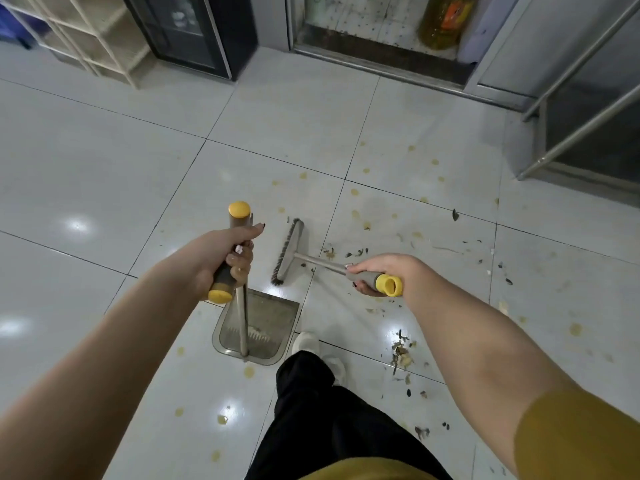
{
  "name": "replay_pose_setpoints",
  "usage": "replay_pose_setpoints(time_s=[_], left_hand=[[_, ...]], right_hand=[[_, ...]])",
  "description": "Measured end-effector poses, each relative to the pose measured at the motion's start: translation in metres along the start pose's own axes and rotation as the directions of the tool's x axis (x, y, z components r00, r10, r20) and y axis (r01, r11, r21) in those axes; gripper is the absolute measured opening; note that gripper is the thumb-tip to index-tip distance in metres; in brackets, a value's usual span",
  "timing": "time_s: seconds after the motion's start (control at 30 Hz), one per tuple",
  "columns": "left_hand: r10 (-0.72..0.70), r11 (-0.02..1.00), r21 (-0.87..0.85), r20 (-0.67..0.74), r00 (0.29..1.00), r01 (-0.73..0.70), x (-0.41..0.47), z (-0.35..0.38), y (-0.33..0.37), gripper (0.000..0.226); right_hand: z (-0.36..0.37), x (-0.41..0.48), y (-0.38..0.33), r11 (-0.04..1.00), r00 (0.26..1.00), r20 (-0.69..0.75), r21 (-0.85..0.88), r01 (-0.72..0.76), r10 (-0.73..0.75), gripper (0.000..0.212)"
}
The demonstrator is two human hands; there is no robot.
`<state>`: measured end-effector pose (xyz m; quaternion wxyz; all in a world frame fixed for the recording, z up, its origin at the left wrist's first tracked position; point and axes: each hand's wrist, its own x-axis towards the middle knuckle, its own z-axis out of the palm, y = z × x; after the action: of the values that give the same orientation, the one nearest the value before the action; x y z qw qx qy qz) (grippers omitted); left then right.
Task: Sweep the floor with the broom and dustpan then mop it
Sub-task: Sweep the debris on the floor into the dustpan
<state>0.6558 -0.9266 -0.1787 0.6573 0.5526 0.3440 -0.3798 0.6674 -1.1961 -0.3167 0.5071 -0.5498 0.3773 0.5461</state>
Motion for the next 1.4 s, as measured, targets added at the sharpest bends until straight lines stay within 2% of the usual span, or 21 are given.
replay_pose_setpoints(time_s=[0.1, 0.3, 0.47, 0.67, 0.8, 0.93, 1.07, 1.2, 1.27, 1.4], left_hand=[[-0.022, 1.000, 0.020, -0.002, 1.000, 0.022, 0.017, -0.006, 0.024, 0.031], [-0.051, 0.995, 0.087, 0.019, 0.999, 0.050, 0.042, -0.005, 0.060, 0.030], [-0.080, 0.984, 0.161, 0.053, 0.995, 0.071, 0.052, 0.015, 0.079, 0.032], [-0.069, 0.966, 0.254, 0.090, 0.994, 0.044, 0.055, 0.041, 0.087, 0.032], [-0.061, 0.960, 0.277, 0.114, 0.992, 0.027, 0.056, 0.054, 0.086, 0.033], [-0.060, 0.958, 0.285, 0.119, 0.991, 0.024, 0.056, 0.061, 0.086, 0.033], [-0.072, 0.963, 0.266, 0.129, 0.989, 0.035, 0.057, 0.064, 0.088, 0.030], [-0.092, 0.966, 0.252, 0.124, 0.988, 0.058, 0.058, 0.067, 0.089, 0.030], [-0.100, 0.968, 0.241, 0.123, 0.987, 0.068, 0.059, 0.067, 0.088, 0.030], [-0.109, 0.969, 0.233, 0.112, 0.988, 0.080, 0.063, 0.065, 0.086, 0.029]], right_hand=[[0.013, 0.019, -0.017, 0.992, 0.999, 0.028, 0.124, -0.019, 0.016, 0.018], [0.001, 0.033, -0.029, 0.988, 0.997, -0.019, 0.135, -0.077, 0.081, 0.022], [-0.025, 0.021, -0.009, 0.970, 0.989, -0.064, 0.212, -0.116, 0.132, 0.026], [-0.081, -0.019, 0.030, 0.953, 0.974, -0.182, 0.292, -0.080, 0.137, 0.019], [-0.105, -0.038, 0.046, 0.958, 0.964, -0.208, 0.268, -0.105, 0.164, 0.023], [-0.112, -0.043, 0.050, 0.955, 0.977, -0.175, 0.287, -0.070, 0.124, 0.030], [-0.110, -0.040, 0.044, 0.967, 0.978, -0.200, 0.254, -0.002, 0.055, 0.034], [-0.092, -0.031, 0.017, 0.965, 0.987, -0.158, 0.253, 0.077, -0.037, 0.023], [-0.078, -0.023, 0.004, 0.947, 0.991, -0.122, 0.308, 0.095, -0.059, 0.018], [-0.052, 0.004, -0.009, 0.916, 0.999, -0.032, 0.399, 0.037, -0.026, 0.022]])
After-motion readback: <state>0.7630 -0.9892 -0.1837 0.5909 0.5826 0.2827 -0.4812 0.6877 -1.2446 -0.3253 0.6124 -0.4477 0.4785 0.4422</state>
